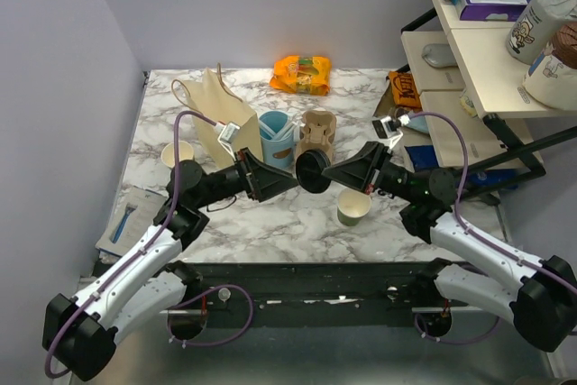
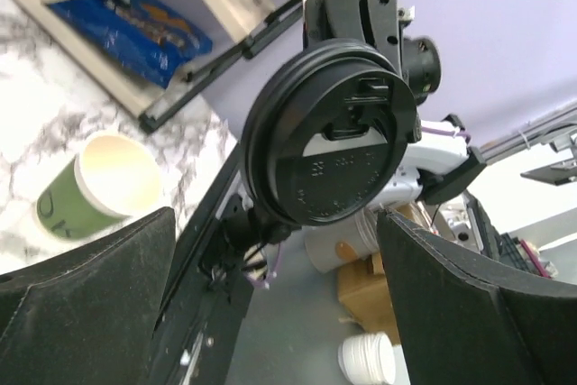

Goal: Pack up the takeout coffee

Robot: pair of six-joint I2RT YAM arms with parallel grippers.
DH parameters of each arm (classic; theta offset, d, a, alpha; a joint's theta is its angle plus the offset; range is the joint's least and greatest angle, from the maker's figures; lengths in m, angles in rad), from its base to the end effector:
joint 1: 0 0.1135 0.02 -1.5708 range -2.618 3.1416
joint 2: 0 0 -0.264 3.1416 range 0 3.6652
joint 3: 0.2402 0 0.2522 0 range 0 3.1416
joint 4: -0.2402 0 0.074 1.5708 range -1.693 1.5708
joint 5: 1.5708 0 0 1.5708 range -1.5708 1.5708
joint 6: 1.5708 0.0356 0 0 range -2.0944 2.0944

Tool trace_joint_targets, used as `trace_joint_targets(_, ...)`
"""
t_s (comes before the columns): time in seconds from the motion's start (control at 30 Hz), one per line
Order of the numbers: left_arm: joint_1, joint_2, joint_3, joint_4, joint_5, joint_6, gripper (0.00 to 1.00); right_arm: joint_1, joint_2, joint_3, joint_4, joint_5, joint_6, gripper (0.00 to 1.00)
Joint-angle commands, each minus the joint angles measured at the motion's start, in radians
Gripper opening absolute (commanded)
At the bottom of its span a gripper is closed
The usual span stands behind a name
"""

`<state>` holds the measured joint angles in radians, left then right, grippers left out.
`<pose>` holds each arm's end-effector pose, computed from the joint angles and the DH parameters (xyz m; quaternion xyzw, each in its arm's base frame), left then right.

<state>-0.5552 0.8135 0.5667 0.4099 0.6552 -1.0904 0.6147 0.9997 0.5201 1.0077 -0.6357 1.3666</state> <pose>0.1515 -0.1195 0.3203 0.0746 0.6558 -0.6708 0.3383 0.1602 0.1389 0.3275 -0.0784 0.5396 0.7743 0.3213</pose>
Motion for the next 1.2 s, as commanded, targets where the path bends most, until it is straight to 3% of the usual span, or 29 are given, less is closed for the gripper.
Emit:
trace_joint_targets(0.0, -0.017, 0.012, 0.01, 0.209, -0.077, -0.106, 0.99, -0.006, -0.018, 0.003, 0.097, 0.066, 0.071, 0.01)
trace_joint_targets(0.03, -0.025, 0.028, -0.014, 0.35, -0.075, -0.143, 0.99, -0.006, -0.018, -0.002, 0.103, 0.076, 0.086, 0.01)
trace_joint_targets(0.13, -0.044, 0.073, -0.011, 0.476, -0.059, -0.206, 0.99, -0.006, -0.004, -0.02, 0.188, 0.113, 0.12, 0.01)
trace_joint_targets(0.27, -0.119, 0.124, 0.034, 0.445, -0.062, -0.186, 0.95, -0.004, 0.013, -0.008, 0.223, 0.102, 0.138, 0.01)
trace_joint_targets(0.47, -0.149, 0.131, 0.059, 0.438, -0.088, -0.161, 0.8, -0.004, 0.008, -0.029, 0.241, 0.113, 0.161, 0.01)
trace_joint_targets(0.5, -0.152, 0.128, 0.058, 0.449, -0.094, -0.164, 0.76, -0.006, 0.008, -0.031, 0.235, 0.108, 0.163, 0.01)
trace_joint_targets(0.53, -0.153, 0.127, 0.053, 0.478, -0.095, -0.17, 0.64, -0.006, 0.01, -0.044, 0.233, 0.111, 0.172, 0.01)
trace_joint_targets(0.63, -0.16, 0.136, 0.041, 0.562, -0.095, -0.21, 0.49, -0.006, 0.017, -0.063, 0.246, 0.12, 0.18, 0.01)
trace_joint_targets(0.7, -0.161, 0.147, 0.032, 0.607, -0.095, -0.249, 0.46, -0.006, 0.02, -0.072, 0.244, 0.12, 0.178, 0.01)
trace_joint_targets(0.73, -0.166, 0.151, 0.029, 0.624, -0.095, -0.255, 0.38, -0.004, 0.023, -0.074, 0.244, 0.12, 0.178, 0.01)
trace_joint_targets(1.0, -0.169, 0.154, 0.022, 0.592, -0.117, -0.273, 0.06, -0.006, 0.017, -0.088, 0.181, 0.09, 0.144, 0.01)
trace_joint_targets(1.03, -0.17, 0.151, 0.015, 0.595, -0.123, -0.278, 0.0, -0.006, 0.013, -0.091, 0.143, 0.09, 0.114, 0.05)
trace_joint_targets(1.07, -0.17, 0.15, 0.012, 0.601, -0.123, -0.282, 0.0, -0.004, -0.001, -0.089, 0.119, 0.09, 0.088, 0.11)
trace_joint_targets(1.1, -0.17, 0.145, 0.009, 0.606, -0.124, -0.284, 0.0, -0.006, -0.01, -0.088, 0.085, 0.091, 0.059, 0.28)
trace_joint_targets(1.17, -0.17, 0.131, -0.002, 0.593, -0.131, -0.292, 0.0, -0.006, -0.032, -0.069, -0.055, 0.099, -0.053, 0.44)
